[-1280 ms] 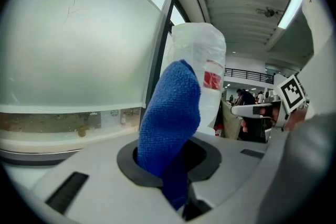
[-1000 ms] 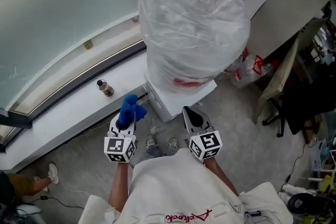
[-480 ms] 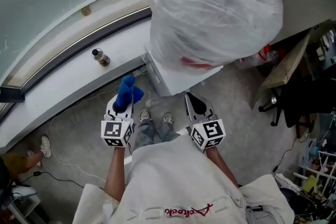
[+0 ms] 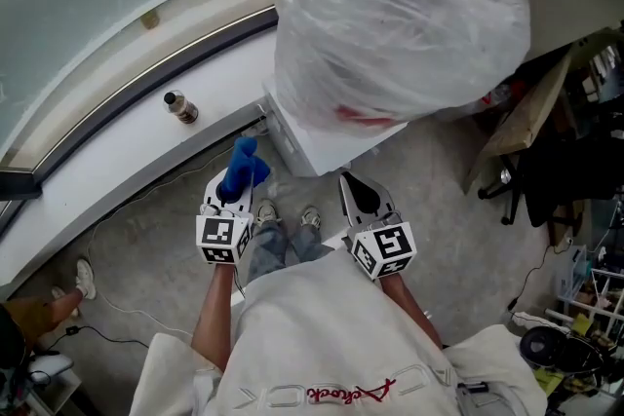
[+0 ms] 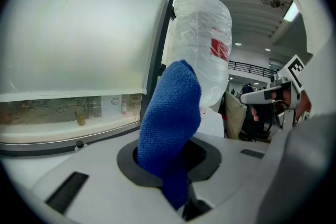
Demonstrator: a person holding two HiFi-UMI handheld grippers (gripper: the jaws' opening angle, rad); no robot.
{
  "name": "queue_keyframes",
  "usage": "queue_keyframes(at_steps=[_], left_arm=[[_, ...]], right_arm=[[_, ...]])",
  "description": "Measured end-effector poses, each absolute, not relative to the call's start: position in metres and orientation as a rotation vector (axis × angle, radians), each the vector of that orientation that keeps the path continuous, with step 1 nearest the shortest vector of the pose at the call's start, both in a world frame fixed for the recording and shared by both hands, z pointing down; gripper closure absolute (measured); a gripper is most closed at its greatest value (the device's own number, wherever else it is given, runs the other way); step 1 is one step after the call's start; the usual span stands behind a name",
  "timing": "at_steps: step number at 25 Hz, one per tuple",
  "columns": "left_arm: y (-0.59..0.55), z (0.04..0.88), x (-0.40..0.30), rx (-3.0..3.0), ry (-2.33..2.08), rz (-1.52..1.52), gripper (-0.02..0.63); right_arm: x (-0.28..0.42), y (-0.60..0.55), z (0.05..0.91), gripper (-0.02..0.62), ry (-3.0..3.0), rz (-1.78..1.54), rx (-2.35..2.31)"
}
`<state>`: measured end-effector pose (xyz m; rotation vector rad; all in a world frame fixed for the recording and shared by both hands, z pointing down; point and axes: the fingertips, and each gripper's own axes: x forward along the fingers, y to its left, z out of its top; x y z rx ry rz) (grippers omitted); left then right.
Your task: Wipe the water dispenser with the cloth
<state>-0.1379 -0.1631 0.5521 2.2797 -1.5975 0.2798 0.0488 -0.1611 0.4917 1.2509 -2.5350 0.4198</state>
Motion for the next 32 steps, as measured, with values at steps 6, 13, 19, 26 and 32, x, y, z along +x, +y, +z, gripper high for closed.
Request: queue_keyframes(at_steps=[6,13,19,26,32], left_arm=[[-0.217,0.577,-0.146,2.307,-1.588,0.327,0.543],[-0.29,0.604,-0.167,2.287,-1.593,0.404,0.543],[-0.333,0.627,-0.172,2.255,-1.594,0.481,0.543],[-0.34,0.633,-0.151,2.298,-1.526,0.522,0.543],[-0.326,0.634,-0.13,2.352,-1.473,0.547,0.543]], right_arm=[[0.055,-0.163,0.491,0.581,-2.51,0.416,1.3],[0.075,-0.16,0.495,0.581,-2.452,0.432,1.375],[0.081,-0.16,0.502,0.58,-2.429,0.435,1.391],[0.084,-0.165,0.498,0.581,-2.427,0.431,1.388],[0.087,-0.17,0.497,0.581,-2.428,0.428,1.386]])
